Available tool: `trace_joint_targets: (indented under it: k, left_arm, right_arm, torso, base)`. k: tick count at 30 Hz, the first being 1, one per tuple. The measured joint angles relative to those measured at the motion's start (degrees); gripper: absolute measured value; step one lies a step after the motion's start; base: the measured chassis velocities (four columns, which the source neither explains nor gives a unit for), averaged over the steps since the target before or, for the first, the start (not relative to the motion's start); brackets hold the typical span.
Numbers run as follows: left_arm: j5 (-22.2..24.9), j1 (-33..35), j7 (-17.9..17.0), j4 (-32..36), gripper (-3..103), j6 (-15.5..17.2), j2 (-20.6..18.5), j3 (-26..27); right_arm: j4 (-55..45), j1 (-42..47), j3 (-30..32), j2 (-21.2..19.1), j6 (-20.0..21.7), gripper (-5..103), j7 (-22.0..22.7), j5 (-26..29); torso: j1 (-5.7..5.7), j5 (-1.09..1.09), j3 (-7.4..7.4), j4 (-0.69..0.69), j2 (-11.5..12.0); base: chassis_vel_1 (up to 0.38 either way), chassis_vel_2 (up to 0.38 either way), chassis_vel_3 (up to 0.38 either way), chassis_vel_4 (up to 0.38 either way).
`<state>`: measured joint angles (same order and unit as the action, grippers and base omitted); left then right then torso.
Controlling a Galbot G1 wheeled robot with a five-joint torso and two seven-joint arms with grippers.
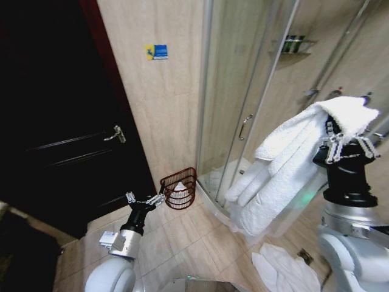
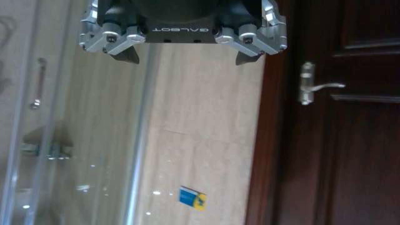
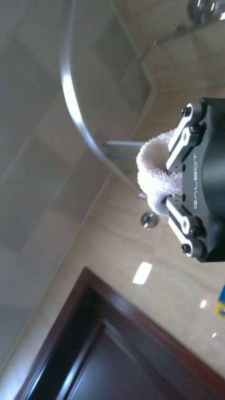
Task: Discard the used towel into the hamper.
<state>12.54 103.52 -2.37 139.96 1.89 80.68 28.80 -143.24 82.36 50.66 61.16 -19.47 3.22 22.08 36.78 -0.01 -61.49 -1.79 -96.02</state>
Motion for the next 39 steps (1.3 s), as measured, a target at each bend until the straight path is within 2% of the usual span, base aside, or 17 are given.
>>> trace_joint_targets:
  k: [21, 31, 39]
  left_arm:
    - [0.0, 0.0, 0.0, 0.0, 100, 0.0, 0.0, 0.0]
    - [0.0, 0.0, 0.0, 0.0, 100, 0.0, 0.0, 0.0]
    - [0.0, 0.0, 0.0, 0.0, 100, 0.0, 0.0, 0.0]
  right_arm:
    - [2.9, -5.6, -3.0, -2.0, -0.1, 4, -0.6, 0.8]
    - [7.8, -13.4, -11.0, -3.8, 0.6, 4, -0.7, 1.9]
    - [14.5, -23.6, -15.3, -7.8, 1.4, 4, -0.1, 4.4]
  torso:
    - [0.0, 0.01, 0.0, -0.02, 0.0]
    - [0.0, 0.01, 0.0, 0.01, 0.0]
    - [0.0, 0.01, 0.0, -0.01, 0.0]
  base:
    - [0.117, 0.117, 0.118, 0.116]
    - [0.011, 0.022, 0.017, 0.027]
    - [0.0, 0.0, 0.0, 0.0]
